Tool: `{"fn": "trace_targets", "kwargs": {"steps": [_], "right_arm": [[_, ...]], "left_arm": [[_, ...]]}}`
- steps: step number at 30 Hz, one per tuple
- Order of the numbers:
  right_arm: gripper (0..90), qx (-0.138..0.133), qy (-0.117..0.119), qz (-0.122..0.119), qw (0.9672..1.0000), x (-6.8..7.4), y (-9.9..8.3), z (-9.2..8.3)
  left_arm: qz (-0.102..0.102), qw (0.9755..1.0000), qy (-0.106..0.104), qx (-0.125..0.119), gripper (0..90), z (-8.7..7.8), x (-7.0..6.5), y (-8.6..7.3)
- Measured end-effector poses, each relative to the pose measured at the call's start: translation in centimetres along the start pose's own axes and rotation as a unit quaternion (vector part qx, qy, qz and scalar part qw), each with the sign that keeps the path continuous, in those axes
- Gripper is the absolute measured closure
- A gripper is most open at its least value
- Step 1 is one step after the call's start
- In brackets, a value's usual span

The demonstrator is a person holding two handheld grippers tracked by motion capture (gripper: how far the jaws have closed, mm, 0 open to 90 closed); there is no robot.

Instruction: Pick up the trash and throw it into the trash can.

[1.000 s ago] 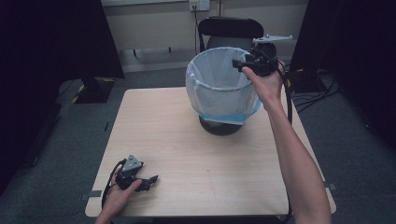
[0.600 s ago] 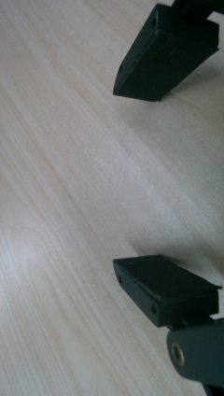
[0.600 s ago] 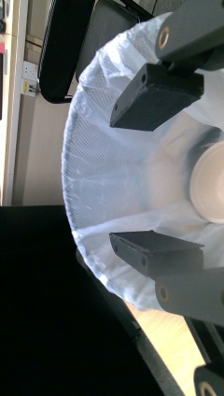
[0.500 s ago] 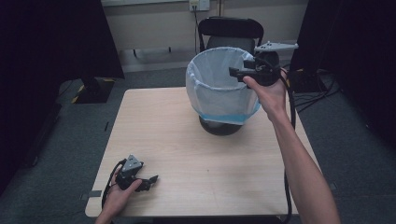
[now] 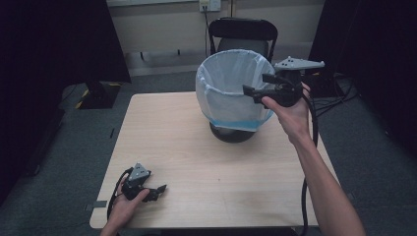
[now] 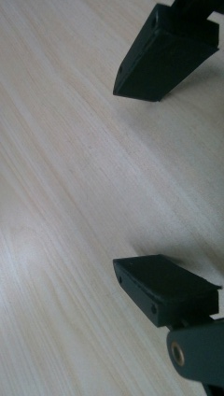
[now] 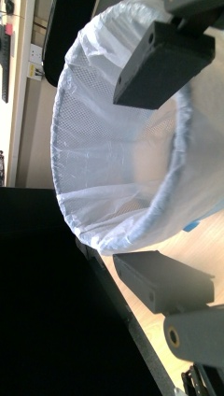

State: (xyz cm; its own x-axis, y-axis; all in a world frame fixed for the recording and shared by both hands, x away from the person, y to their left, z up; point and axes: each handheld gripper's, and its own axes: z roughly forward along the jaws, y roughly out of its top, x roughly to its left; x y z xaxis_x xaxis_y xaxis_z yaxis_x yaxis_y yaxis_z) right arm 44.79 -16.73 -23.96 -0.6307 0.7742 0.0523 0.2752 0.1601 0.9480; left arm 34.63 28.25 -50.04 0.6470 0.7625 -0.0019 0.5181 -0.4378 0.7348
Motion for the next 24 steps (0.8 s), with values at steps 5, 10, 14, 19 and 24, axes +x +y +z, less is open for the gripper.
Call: {"fn": "trace_targets", "kwargs": {"steps": [5,10,14,19,24], "right_arm": [[15.8,0.007,0.000,-0.001,1.0000,0.4,-1.6,-1.3],[15.9,0.008,0.007,0.007,0.9999,0.7,-3.0,-2.0],[15.8,0.016,0.003,0.003,0.9999,1.2,-4.5,-2.5],[16.7,0.028,0.003,0.013,0.9995,1.6,-7.3,-3.1],[16.7,0.043,0.004,0.018,0.9989,1.8,-9.3,-3.4]], "left_arm": [[0.000,1.0000,0.000,0.000,14.2,0.0,0.0,0.0],[0.000,1.0000,0.000,0.000,14.2,0.0,0.0,0.0],[0.000,1.0000,0.000,0.000,14.2,0.0,0.0,0.0],[0.000,1.0000,0.000,0.000,14.2,0.0,0.0,0.0],[0.000,1.0000,0.000,0.000,14.2,0.0,0.0,0.0]]}}
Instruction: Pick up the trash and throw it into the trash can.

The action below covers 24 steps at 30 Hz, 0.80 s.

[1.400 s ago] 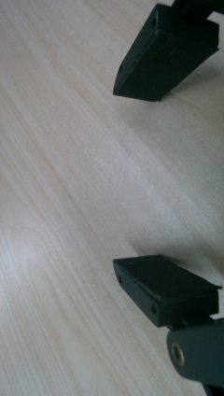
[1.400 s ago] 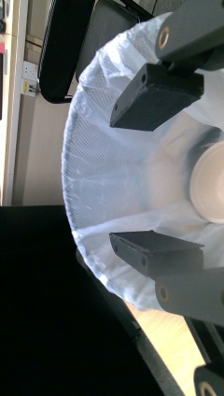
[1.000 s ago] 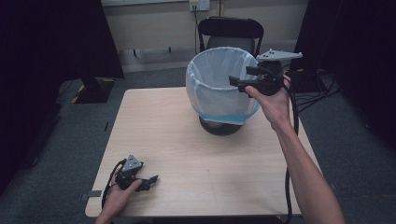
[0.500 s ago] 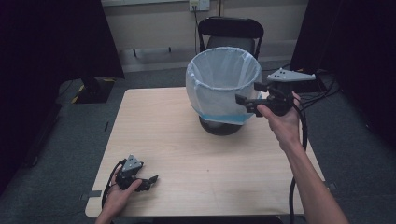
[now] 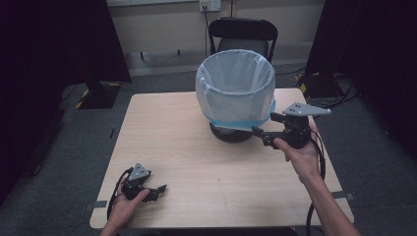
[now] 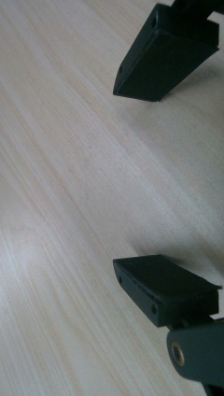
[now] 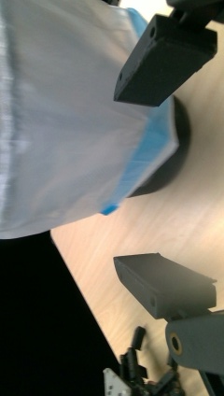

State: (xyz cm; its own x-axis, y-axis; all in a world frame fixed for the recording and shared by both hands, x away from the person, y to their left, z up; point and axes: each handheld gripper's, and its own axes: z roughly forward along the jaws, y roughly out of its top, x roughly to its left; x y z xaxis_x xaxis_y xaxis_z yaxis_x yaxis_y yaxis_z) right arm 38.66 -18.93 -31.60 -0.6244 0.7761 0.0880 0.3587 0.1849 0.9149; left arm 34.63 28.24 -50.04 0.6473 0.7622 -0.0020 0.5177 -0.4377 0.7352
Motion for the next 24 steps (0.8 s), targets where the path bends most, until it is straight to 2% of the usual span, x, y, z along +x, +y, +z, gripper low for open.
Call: {"fn": "trace_targets", "kwargs": {"steps": [3,4,5,6,11,12,13,14,15,19,23,24], "right_arm": [[16.4,0.005,-0.003,0.010,0.9999,-0.1,-2.0,-0.2],[16.4,0.005,-0.003,0.010,0.9999,-0.1,-2.0,-0.2],[16.2,0.014,-0.004,0.015,0.9998,-0.2,-3.0,-0.3],[16.2,0.014,-0.004,0.015,0.9998,-0.2,-3.0,-0.3],[16.4,0.036,-0.015,0.032,0.9988,-0.9,-6.1,-0.6],[16.4,0.036,-0.015,0.032,0.9988,-0.9,-6.1,-0.6],[16.4,0.042,-0.017,0.035,0.9983,-1.2,-7.1,-0.6],[16.4,0.042,-0.017,0.035,0.9983,-1.2,-7.1,-0.6],[16.4,0.047,-0.024,0.036,0.9980,-1.4,-8.1,-0.5],[16.2,0.057,-0.034,0.033,0.9972,-1.7,-9.4,-0.4],[16.2,0.082,-0.046,0.033,0.9950,-2.3,-11.8,0.0],[16.2,0.082,-0.046,0.033,0.9950,-2.3,-11.8,0.0]], "left_arm": [[0.000,1.0000,0.000,0.000,14.2,0.0,0.0,0.0],[0.000,1.0000,0.000,0.000,14.2,0.0,0.0,0.0],[0.000,1.0000,0.000,0.000,14.2,0.0,0.0,0.0],[0.000,1.0000,0.000,0.000,14.2,0.0,0.0,0.0],[0.000,1.0000,0.000,0.000,14.2,0.0,0.0,0.0],[0.000,1.0000,0.000,0.000,14.2,0.0,0.0,0.0],[0.000,1.0000,0.000,0.000,14.2,0.0,0.0,0.0],[0.000,1.0000,0.000,0.000,14.2,0.0,0.0,0.0],[0.000,1.0000,0.000,0.000,14.2,0.0,0.0,0.0],[0.000,1.0000,0.000,0.000,14.2,0.0,0.0,0.0],[0.000,1.0000,0.000,0.000,14.2,0.0,0.0,0.0],[0.000,1.0000,0.000,0.000,14.2,0.0,0.0,0.0]]}}
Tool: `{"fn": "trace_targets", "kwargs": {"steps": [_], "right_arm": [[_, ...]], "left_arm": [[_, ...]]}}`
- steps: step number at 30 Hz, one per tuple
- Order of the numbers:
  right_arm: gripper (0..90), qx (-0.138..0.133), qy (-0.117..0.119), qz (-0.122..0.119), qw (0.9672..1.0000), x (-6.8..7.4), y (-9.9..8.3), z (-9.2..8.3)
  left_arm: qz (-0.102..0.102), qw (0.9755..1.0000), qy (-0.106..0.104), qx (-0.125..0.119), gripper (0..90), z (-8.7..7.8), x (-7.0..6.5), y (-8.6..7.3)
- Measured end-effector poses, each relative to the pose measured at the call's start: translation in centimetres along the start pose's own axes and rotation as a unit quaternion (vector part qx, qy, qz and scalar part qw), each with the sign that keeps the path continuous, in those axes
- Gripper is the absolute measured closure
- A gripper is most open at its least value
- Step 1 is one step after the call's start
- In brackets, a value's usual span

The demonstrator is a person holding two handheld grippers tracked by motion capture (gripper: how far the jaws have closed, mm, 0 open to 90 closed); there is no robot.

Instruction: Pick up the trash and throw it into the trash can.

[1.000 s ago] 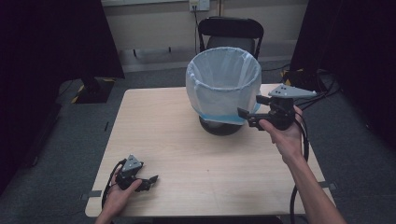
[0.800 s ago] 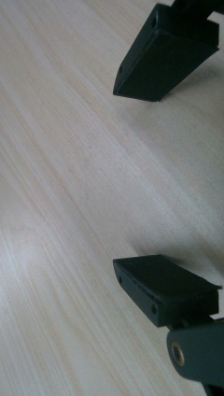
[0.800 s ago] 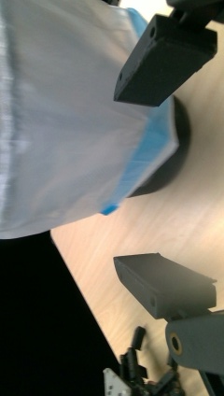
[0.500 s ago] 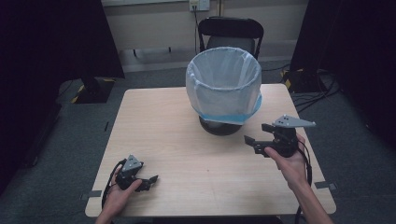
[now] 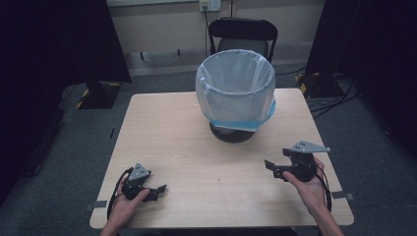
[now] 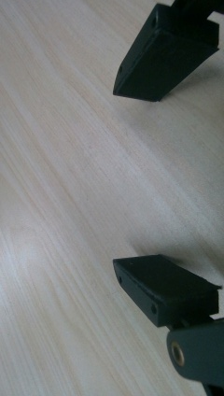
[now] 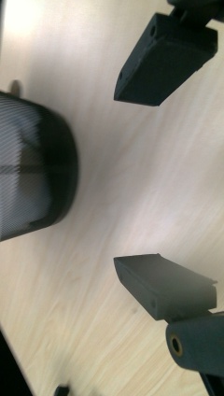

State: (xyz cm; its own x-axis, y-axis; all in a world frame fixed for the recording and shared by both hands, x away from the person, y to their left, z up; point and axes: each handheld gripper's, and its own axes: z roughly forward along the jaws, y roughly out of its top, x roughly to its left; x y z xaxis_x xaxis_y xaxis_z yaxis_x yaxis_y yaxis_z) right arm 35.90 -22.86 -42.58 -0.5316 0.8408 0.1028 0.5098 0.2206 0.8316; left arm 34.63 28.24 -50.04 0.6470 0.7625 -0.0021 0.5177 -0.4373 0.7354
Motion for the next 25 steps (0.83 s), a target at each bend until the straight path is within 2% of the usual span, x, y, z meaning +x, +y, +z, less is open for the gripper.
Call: {"fn": "trace_targets", "kwargs": {"steps": [3,6,7,10,12,13,14,15,16,18,21,25], "right_arm": [[16.8,0.022,-0.018,0.002,0.9996,-0.6,-1.9,0.9],[17.1,0.033,-0.022,0.008,0.9992,-0.9,-2.8,1.4],[17.1,0.046,-0.032,0.005,0.9984,-1.2,-3.6,1.9],[17.3,0.059,-0.043,0.003,0.9974,-1.5,-4.2,2.3],[17.4,0.067,-0.049,0.010,0.9965,-1.9,-4.6,2.6],[17.7,0.074,-0.061,0.009,0.9954,-2.2,-5.0,2.9],[17.7,0.074,-0.061,0.009,0.9954,-2.2,-5.0,2.9],[18.5,0.080,-0.075,0.006,0.9940,-2.4,-5.3,3.1],[18.5,0.080,-0.075,0.006,0.9940,-2.4,-5.3,3.1],[17.2,0.089,-0.094,0.001,0.9916,-2.6,-5.9,3.5],[17.0,0.075,-0.088,-0.006,0.9932,-2.8,-6.3,3.4],[16.7,0.075,-0.089,-0.006,0.9931,-2.7,-6.2,3.4]], "left_arm": [[0.000,1.0000,0.000,0.000,14.2,0.0,0.0,0.0],[0.000,1.0000,0.000,0.000,14.2,0.0,0.0,0.0],[0.000,1.0000,0.000,0.000,14.2,0.0,0.0,0.0],[0.000,1.0000,0.000,0.000,14.2,0.0,0.0,0.0],[0.000,1.0000,0.000,0.000,14.2,0.0,0.0,0.0],[0.000,1.0000,0.000,0.000,14.2,0.0,0.0,0.0],[0.000,1.0000,0.000,0.000,14.2,0.0,0.0,0.0],[0.000,1.0000,0.000,0.000,14.2,0.0,0.0,0.0],[0.000,1.0000,0.000,0.000,14.2,0.0,0.0,0.0],[0.000,1.0000,0.000,0.000,14.2,0.0,0.0,0.0],[0.000,1.0000,0.000,0.000,14.2,0.0,0.0,0.0],[0.000,1.0000,0.000,0.000,14.2,0.0,0.0,0.0]]}}
